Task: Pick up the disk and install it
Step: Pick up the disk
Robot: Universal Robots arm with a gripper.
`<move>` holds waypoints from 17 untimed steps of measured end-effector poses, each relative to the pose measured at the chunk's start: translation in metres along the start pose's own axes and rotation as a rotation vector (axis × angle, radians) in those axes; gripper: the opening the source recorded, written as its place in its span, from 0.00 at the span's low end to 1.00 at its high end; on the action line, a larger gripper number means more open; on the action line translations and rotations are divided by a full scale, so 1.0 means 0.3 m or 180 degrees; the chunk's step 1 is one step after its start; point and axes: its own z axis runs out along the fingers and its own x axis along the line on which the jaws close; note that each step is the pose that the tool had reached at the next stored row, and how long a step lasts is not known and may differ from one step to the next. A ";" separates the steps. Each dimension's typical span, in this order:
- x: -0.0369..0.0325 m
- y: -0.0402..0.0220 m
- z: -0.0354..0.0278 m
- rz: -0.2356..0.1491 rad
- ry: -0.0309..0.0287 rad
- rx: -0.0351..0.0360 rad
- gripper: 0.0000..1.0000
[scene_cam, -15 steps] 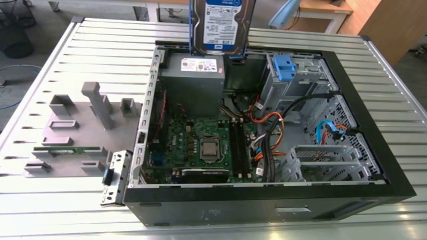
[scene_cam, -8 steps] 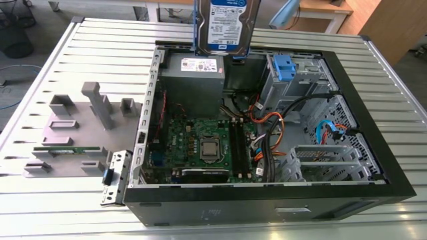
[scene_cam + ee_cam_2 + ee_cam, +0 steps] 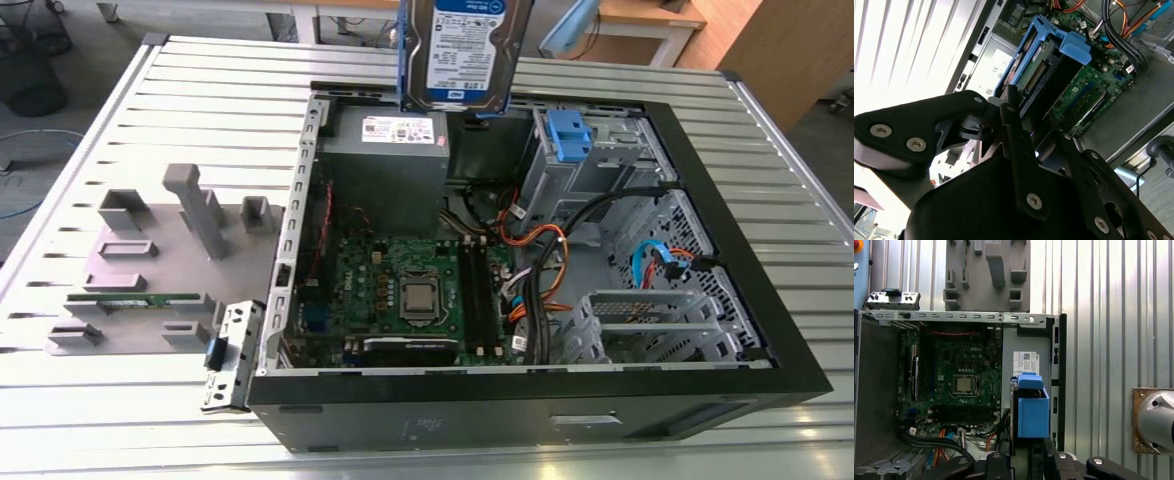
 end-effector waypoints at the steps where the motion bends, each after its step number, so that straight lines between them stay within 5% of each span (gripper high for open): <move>1: 0.000 -0.003 0.000 0.0000 0.0000 0.0000 0.35; 17: 0.000 -0.027 -0.001 0.0000 0.0000 0.0000 0.35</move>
